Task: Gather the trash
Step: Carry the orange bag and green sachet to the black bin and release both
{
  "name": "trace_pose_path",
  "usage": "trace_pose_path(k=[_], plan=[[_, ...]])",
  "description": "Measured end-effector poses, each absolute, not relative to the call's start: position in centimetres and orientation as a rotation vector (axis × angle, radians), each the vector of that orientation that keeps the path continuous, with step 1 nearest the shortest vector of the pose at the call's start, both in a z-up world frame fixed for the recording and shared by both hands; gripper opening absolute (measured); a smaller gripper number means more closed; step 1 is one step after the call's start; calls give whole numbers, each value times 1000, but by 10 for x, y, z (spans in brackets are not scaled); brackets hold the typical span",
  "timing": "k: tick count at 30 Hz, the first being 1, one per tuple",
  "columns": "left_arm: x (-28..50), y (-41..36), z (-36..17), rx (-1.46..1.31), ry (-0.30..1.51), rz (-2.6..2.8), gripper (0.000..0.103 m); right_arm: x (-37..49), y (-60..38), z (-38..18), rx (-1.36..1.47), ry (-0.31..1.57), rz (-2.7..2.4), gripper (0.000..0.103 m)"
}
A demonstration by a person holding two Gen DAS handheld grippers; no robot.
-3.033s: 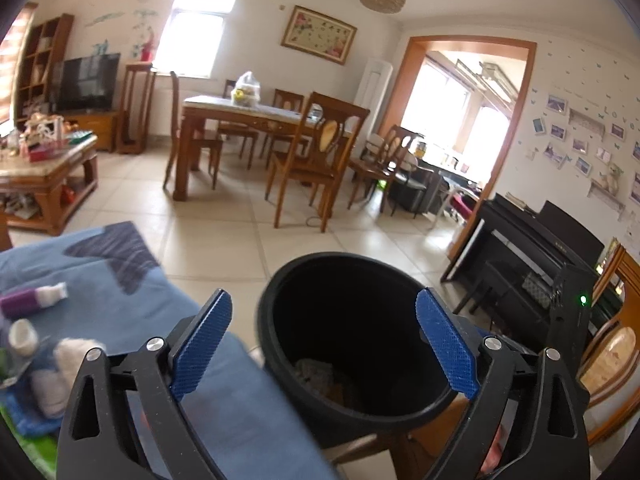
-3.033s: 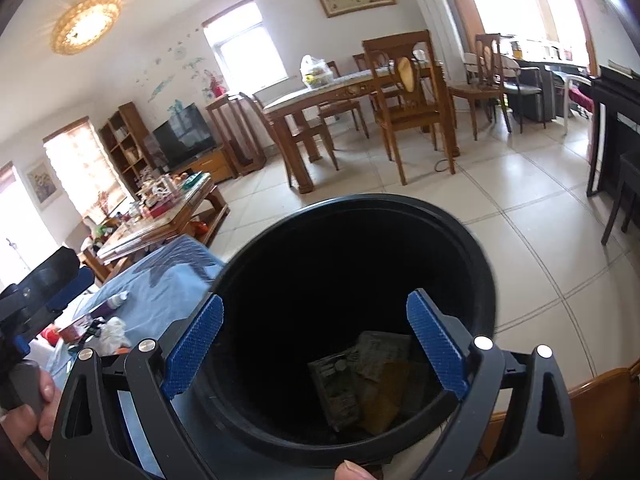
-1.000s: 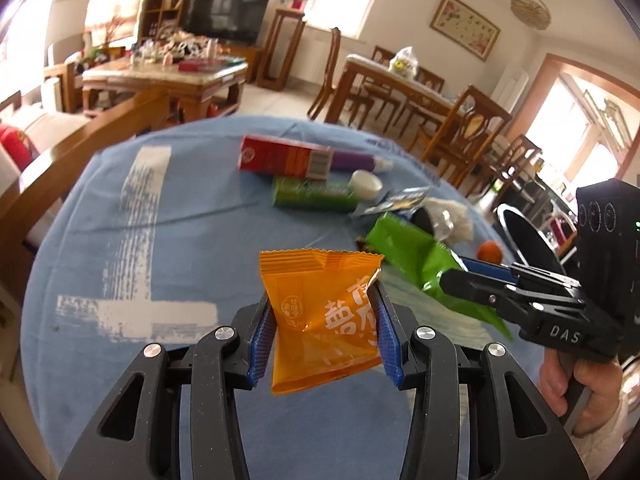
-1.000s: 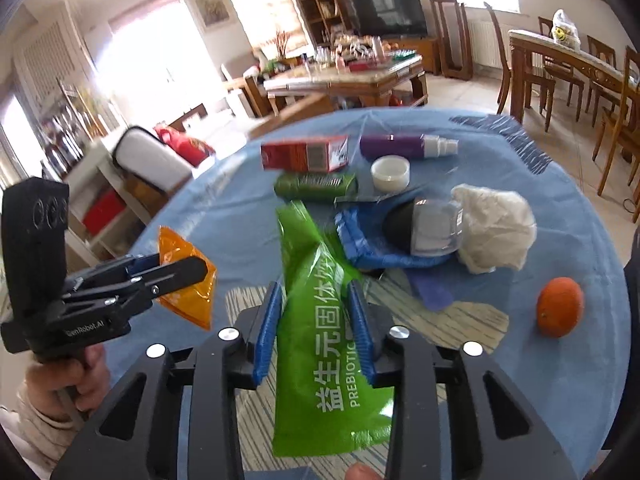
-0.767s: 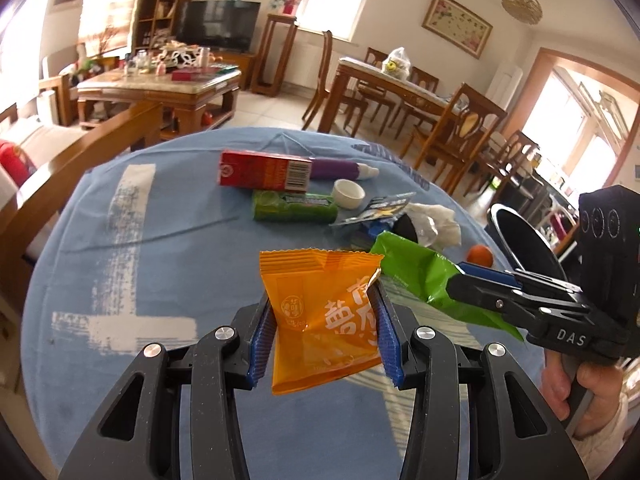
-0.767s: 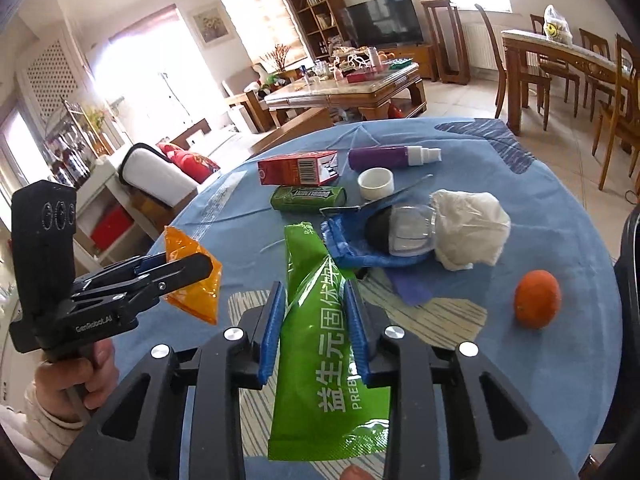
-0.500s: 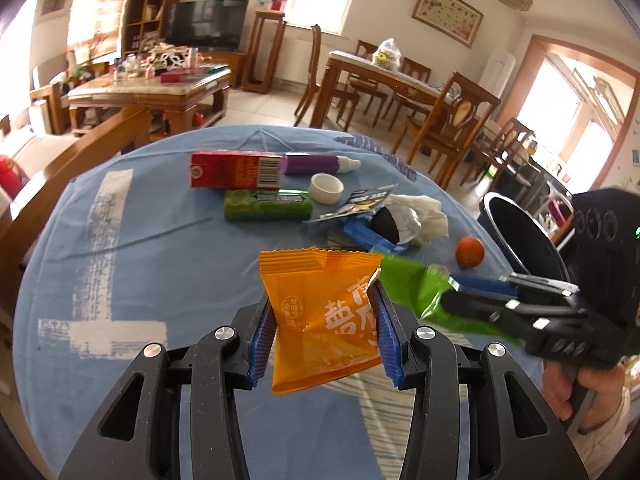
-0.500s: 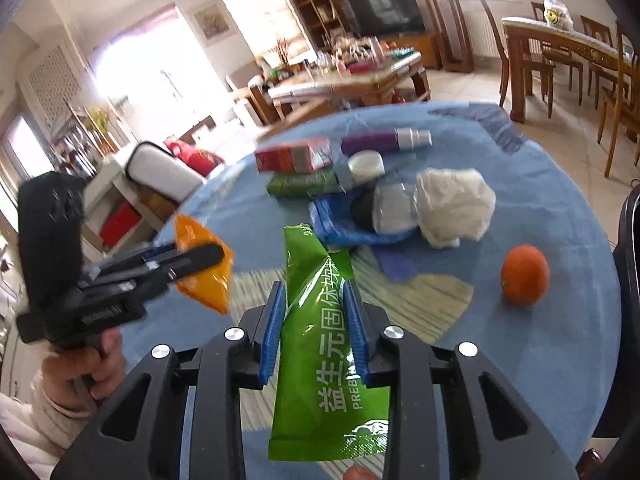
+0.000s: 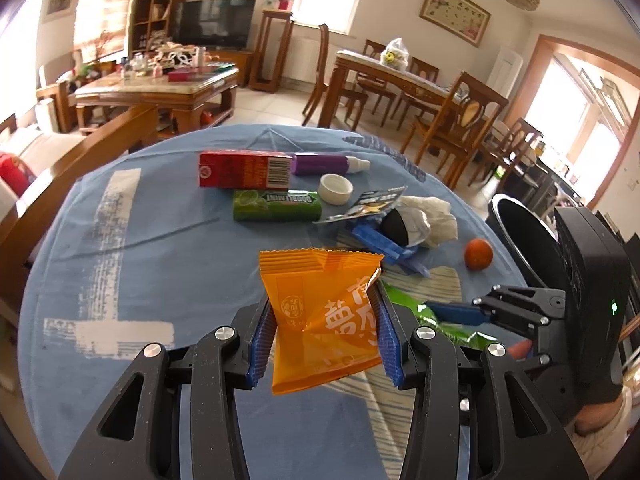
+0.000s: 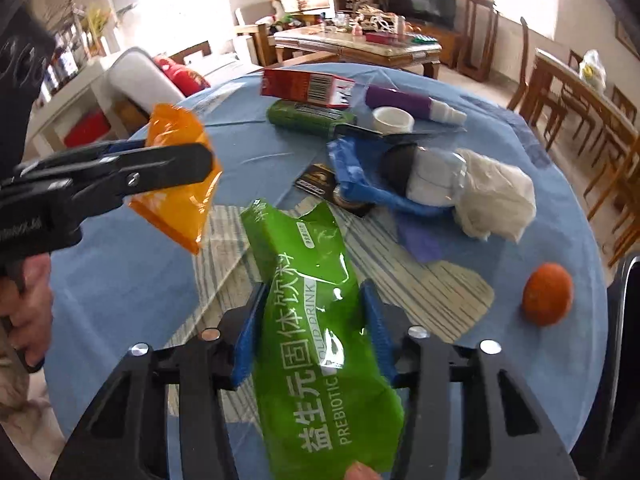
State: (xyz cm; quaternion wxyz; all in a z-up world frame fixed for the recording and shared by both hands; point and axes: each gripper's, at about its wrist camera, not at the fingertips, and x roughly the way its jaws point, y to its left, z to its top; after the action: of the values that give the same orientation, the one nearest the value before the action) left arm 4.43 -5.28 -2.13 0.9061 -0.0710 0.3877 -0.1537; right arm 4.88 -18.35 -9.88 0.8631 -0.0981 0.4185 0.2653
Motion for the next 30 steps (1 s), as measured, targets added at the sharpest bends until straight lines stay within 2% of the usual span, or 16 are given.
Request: trace_pose_path(k=[3, 13, 20, 30], plan=[[44, -52, -20, -149, 794, -317, 45, 46, -193, -92, -148, 838, 575, 36], [44, -83, 4, -131, 734, -401, 45, 36, -296, -48, 252, 630, 574, 36], [47, -156, 32, -74, 649, -563, 45, 4, -394, -13, 403, 379, 346, 36], [64, -284, 32, -32, 640, -799, 45, -22, -491, -13, 511, 288, 89, 36]])
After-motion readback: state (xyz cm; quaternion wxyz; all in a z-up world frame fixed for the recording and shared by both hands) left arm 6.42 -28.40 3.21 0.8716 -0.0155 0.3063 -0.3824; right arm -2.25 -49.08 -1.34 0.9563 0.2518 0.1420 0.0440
